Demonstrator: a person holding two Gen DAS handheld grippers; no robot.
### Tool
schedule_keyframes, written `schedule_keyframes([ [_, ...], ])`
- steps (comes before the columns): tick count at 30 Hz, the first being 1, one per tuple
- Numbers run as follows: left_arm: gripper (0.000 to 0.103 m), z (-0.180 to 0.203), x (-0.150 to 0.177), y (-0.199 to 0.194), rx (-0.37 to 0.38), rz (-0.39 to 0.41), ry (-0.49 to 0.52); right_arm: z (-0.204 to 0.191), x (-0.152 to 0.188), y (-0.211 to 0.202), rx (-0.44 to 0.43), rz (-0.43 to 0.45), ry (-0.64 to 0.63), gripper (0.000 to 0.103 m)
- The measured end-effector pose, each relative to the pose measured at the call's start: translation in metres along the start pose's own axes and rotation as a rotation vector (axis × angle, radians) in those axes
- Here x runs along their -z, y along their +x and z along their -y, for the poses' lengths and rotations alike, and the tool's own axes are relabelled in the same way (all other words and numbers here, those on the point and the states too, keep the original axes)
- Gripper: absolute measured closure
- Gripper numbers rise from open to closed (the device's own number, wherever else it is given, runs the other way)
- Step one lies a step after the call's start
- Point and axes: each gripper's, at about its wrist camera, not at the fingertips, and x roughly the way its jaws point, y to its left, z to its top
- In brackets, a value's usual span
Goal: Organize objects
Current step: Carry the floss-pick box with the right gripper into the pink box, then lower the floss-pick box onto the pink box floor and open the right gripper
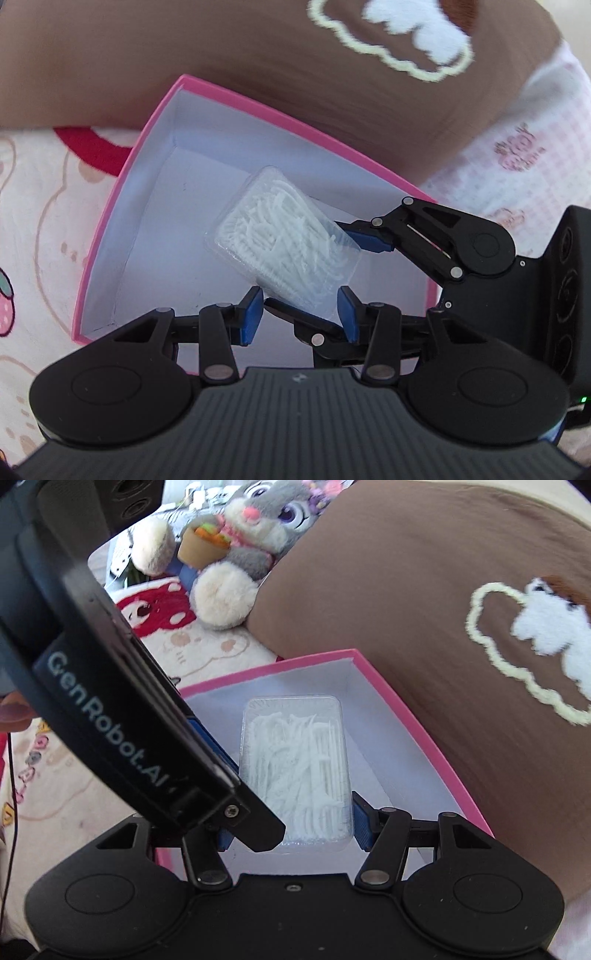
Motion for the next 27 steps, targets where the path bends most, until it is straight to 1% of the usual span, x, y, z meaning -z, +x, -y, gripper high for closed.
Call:
schedule_keyframes([
  [3,0.062,-0.009,-0.006,0.013,-0.017,-0.009,-0.044,0.003,-0.003,0.02,-0.011,-0.032,-0.042,0.039],
  [10,0.062,-0.022,-0.025,0.037,-0.052,-0.022,-0.13,0.013,-0.011,0.053,-0.012,-0.086,-0.056,0.039],
  [16,0.062,-0.035,-0.03,0.056,-0.072,-0.053,-0.202,0.015,-0.011,0.078,-0.031,-0.142,-0.057,0.039],
  [19,0.063,-0.042,-0.033,0.063,-0.069,-0.057,-0.243,0.014,-0.01,0.087,-0.036,-0.157,-0.061,0.039],
  [23,0.065,-0.044,-0.035,0.071,-0.072,-0.06,-0.27,0.019,-0.006,0.093,-0.046,-0.17,-0.047,0.039],
  [27,0.065,-0.048,-0.035,0.076,-0.072,-0.071,-0.307,0.012,-0.002,0.097,-0.034,-0.179,-0.09,0.039],
])
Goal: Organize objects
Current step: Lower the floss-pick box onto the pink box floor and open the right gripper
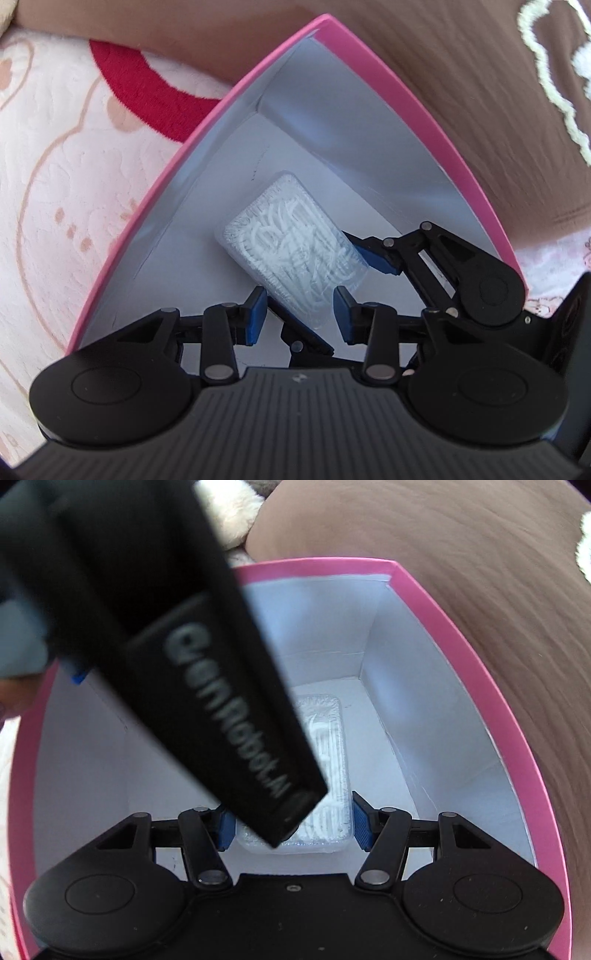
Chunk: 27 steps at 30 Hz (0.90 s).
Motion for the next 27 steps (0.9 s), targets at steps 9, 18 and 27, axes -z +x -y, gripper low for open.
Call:
schedule_keyframes([
  [9,0.066,0.012,0.002,0.003,-0.051,0.01,0.052,-0.001,0.002,0.001,0.019,-0.008,0.008,0.019],
  [18,0.066,0.032,0.006,-0.005,-0.09,0.063,0.16,0.024,0.009,-0.025,-0.035,-0.02,0.244,0.017],
  [27,0.07,0.05,0.006,-0.019,-0.08,0.12,0.187,0.03,0.029,-0.01,-0.107,-0.138,0.477,0.032],
])
